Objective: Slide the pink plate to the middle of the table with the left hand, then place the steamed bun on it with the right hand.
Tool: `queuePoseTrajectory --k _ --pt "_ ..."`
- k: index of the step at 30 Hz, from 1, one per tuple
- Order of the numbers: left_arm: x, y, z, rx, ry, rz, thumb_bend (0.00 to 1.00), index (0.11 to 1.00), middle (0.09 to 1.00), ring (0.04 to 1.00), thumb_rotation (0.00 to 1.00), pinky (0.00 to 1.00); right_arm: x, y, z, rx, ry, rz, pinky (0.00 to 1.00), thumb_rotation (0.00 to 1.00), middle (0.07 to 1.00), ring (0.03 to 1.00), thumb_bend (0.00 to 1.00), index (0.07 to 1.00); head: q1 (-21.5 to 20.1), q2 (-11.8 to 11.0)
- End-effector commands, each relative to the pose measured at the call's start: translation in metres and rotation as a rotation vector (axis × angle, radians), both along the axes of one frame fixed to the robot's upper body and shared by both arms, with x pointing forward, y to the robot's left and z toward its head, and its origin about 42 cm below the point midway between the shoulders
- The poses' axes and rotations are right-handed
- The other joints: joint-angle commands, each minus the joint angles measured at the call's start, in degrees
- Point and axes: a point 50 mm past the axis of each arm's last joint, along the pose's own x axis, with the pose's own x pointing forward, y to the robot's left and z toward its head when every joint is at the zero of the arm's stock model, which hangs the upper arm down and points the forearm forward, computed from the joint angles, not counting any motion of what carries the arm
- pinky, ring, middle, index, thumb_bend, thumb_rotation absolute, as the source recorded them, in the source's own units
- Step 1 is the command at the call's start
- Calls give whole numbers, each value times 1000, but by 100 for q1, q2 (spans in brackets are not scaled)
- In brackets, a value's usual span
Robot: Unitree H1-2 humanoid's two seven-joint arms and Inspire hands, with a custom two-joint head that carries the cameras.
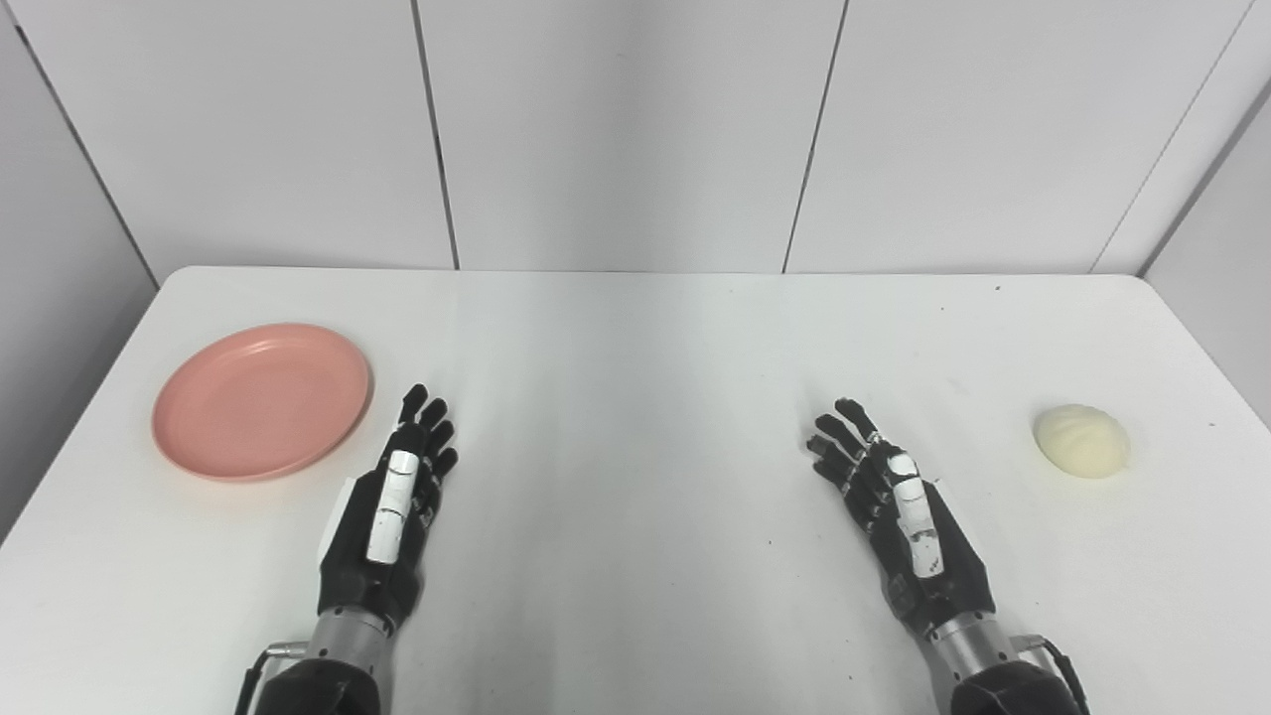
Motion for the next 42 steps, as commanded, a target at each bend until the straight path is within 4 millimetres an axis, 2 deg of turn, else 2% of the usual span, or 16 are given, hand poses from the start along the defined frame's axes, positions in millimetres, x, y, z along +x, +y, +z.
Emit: queuePoseTrajectory --k 1,9,22,27,35,38,42 --pt "8 -7 15 0 -92 0 855 1000 1000 993 865 1000 0 -9 1 -2 -46 0 950 970 921 901 867 951 140 -76" --pt "12 -20 3 9 -92 -8 807 1000 1000 998 877 1000 2 -20 -7 3 -45 -2 977 987 935 918 844 968 607 -381" --pt "17 -34 -8 16 -95 -32 768 1000 1000 1000 896 1000 7 -31 -14 10 -36 8 1000 1000 955 940 807 982 906 -673" --pt "17 -34 -9 16 -104 -33 772 1000 1000 1000 911 1000 8 -31 -15 7 -33 9 1000 1000 959 951 786 988 865 -645" --pt "13 -21 -3 28 -125 -20 769 1000 1000 1000 920 1000 4 -18 -11 0 -40 7 996 1000 951 936 807 981 537 -405" --pt "13 -14 9 23 -162 6 779 1000 1000 1000 919 1000 2 -14 -9 -4 -43 6 986 1000 941 927 823 973 442 -356" --pt "14 -2 32 18 -248 38 896 1000 990 988 907 1000 -1 -9 -8 -11 -44 6 968 995 936 920 840 966 338 -320"
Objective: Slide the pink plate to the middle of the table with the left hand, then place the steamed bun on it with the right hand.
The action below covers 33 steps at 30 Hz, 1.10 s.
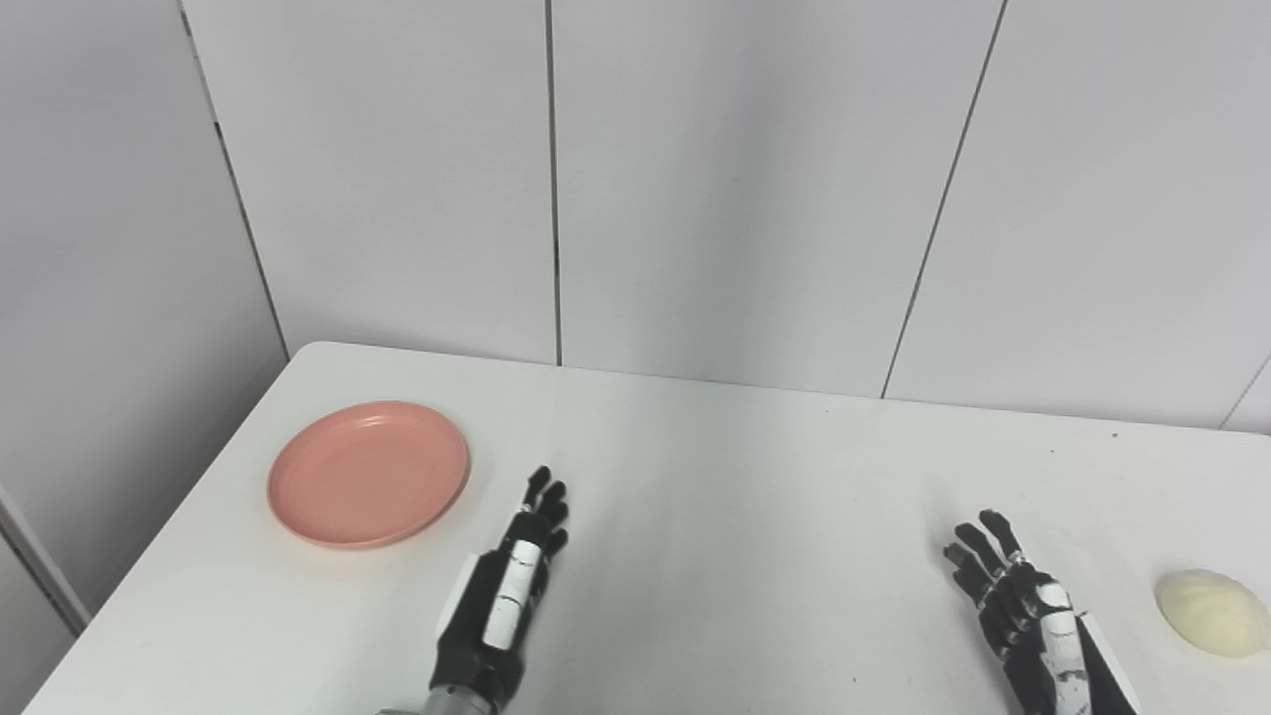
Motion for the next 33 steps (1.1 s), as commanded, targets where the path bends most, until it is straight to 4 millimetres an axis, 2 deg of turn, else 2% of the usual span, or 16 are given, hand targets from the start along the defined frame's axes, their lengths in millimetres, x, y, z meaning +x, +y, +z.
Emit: queuePoseTrajectory --k 1,6,9,12,16,18,24,25,27,30,33 --pt "8 8 30 -6 -115 12 899 1000 990 987 908 1000 -9 8 -10 28 11 -12 967 995 936 919 840 966 -50 21" --pt "16 32 66 -39 -203 62 914 990 973 975 902 994 -10 13 -10 26 3 -10 961 998 934 917 807 959 -153 32" --pt "25 49 87 -21 -246 108 928 960 941 939 902 939 -10 15 -9 26 6 -14 956 983 929 914 821 952 -157 27" --pt "34 62 103 -16 -267 131 948 955 939 946 902 959 -10 16 -10 28 7 -13 960 972 930 917 817 951 -161 17" --pt "48 91 124 38 -293 155 938 957 959 966 918 997 -9 17 -10 19 6 -11 955 974 930 916 810 952 -173 -1" --pt "53 101 128 47 -294 167 932 961 965 970 918 1000 -9 17 -10 13 1 -9 954 973 931 915 812 956 -179 -6" --pt "76 153 136 64 -257 244 979 947 938 929 891 1000 -9 16 -11 -11 -8 -5 954 977 929 914 811 956 -175 -2" --pt "79 161 137 78 -258 249 963 908 908 920 914 986 -9 16 -11 -13 -8 -5 955 976 929 916 812 957 -175 -2" --pt "85 178 137 104 -261 264 945 887 878 911 930 984 -9 15 -11 -16 -8 -6 954 977 929 916 804 956 -161 6" --pt "93 198 133 122 -270 278 926 872 847 890 930 961 -9 14 -11 -28 -12 -5 953 986 930 918 794 959 -152 -1" --pt "102 220 123 138 -270 308 936 870 856 885 920 935 -9 15 -11 -41 -14 -6 947 994 931 916 791 962 -147 -2"
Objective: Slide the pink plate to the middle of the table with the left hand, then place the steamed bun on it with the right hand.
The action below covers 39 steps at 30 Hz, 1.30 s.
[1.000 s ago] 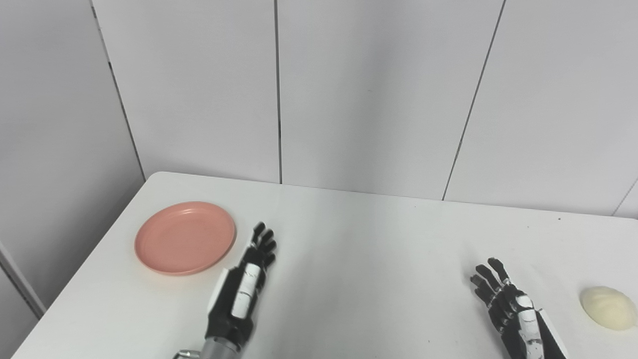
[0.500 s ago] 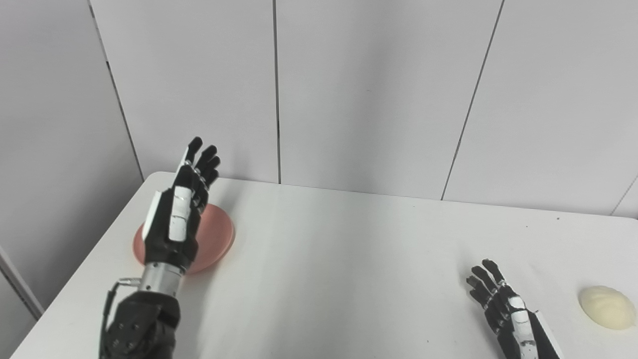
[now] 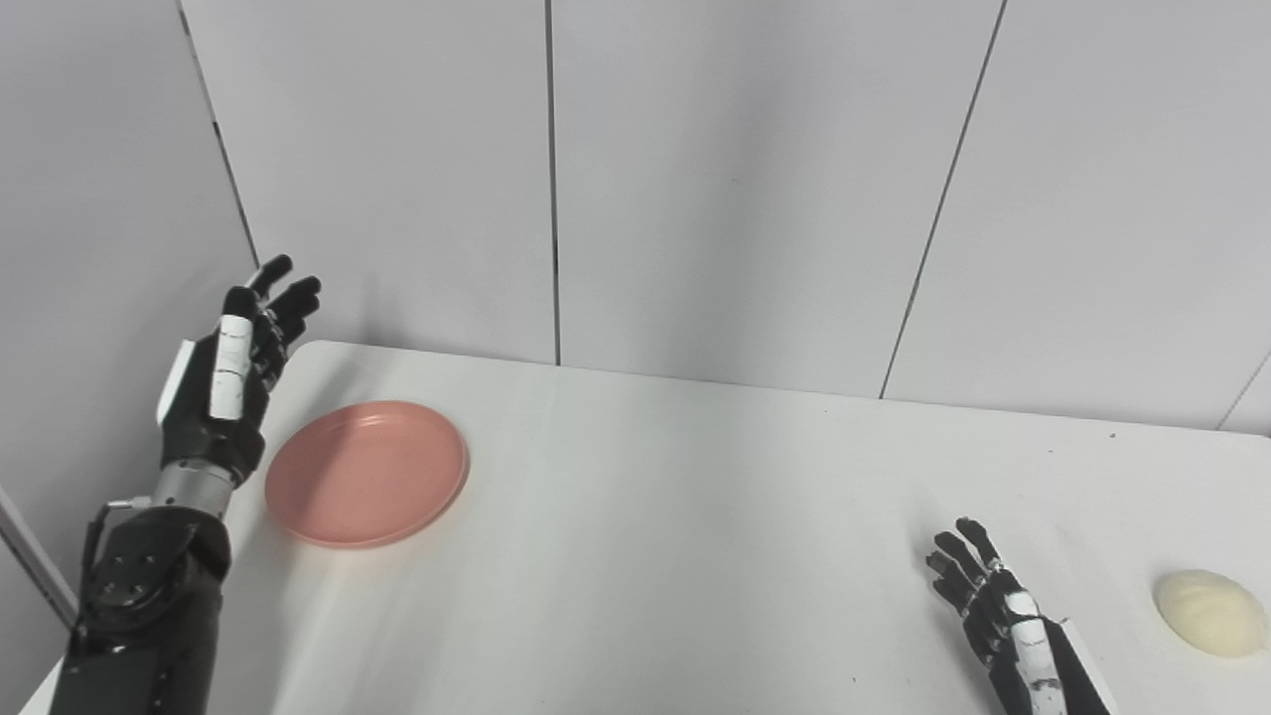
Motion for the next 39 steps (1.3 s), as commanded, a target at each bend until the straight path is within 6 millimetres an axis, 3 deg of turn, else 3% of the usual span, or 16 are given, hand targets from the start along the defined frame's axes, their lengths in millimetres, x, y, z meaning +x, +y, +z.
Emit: queuePoseTrajectory --k 1,8,11,19,26,33,39 --pt "13 19 25 40 -118 15 943 868 858 875 904 913 -6 4 -11 -3 -4 2 943 996 929 910 798 961 2 7" --pt "31 57 0 12 -105 50 944 917 871 865 868 895 -6 3 -11 -21 -12 8 948 999 929 915 791 963 36 -9" --pt "33 63 -11 9 -87 63 924 871 841 838 858 845 -6 3 -12 -17 -13 13 953 997 931 921 782 960 79 -32" --pt "34 57 -37 -77 -14 76 910 891 833 814 878 776 -6 3 -12 -31 -12 12 941 996 925 914 754 956 78 -12" --pt "36 42 -58 -132 46 74 885 902 842 824 899 778 -7 3 -11 -46 -20 14 932 994 923 909 738 954 76 11" --pt "35 23 -84 -165 112 71 846 856 819 818 872 772 -8 3 -10 -70 -38 22 915 1000 914 899 743 952 39 60" --pt "34 18 -104 -213 161 80 811 856 814 812 851 774 -8 3 -10 -74 -40 21 913 1000 915 899 744 951 31 87"
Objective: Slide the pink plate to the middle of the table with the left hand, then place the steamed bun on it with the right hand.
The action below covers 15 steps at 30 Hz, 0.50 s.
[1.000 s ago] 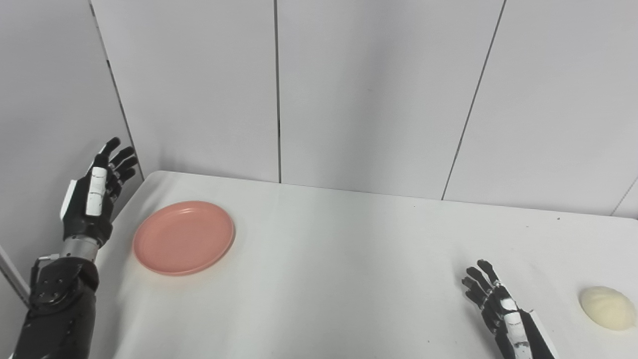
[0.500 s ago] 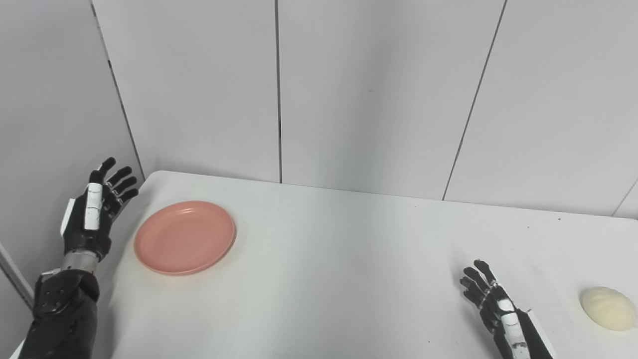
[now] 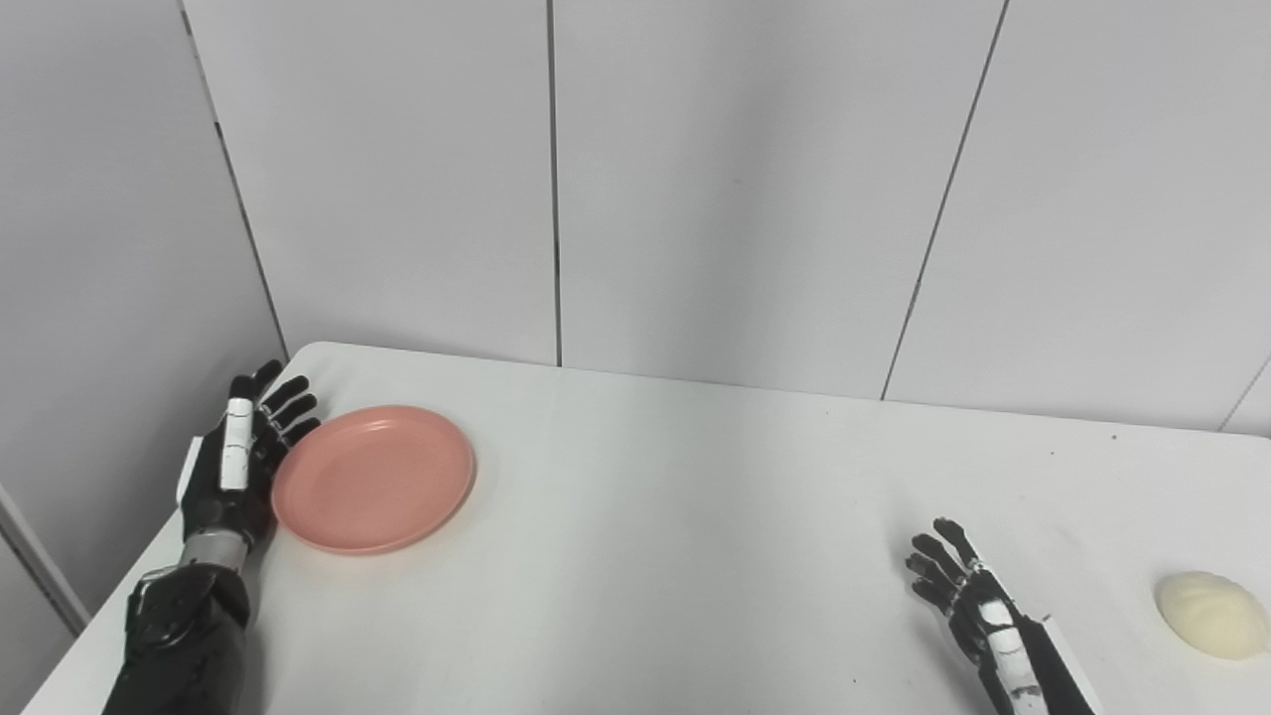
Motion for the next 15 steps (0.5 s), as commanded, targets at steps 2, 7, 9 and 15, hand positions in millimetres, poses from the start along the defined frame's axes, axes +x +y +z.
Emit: queuePoseTrajectory --k 2,7,9,15 --pt "4 0 2 -14 -14 3 815 853 808 812 838 785 -7 -1 -10 3 -3 -8 908 1000 913 897 747 948 3 8" --pt "2 -1 -5 -11 2 3 830 852 814 820 834 809 -6 -2 -12 -4 -8 -3 899 1000 906 890 741 942 1 5" --pt "1 -2 -6 1 10 -3 827 862 825 828 846 822 -6 -3 -12 -12 -10 -3 899 1000 903 889 743 938 0 7" --pt "-1 -8 -6 19 13 -23 833 872 825 808 864 789 -5 -3 -13 -24 -19 1 896 1000 906 891 747 939 -2 17"
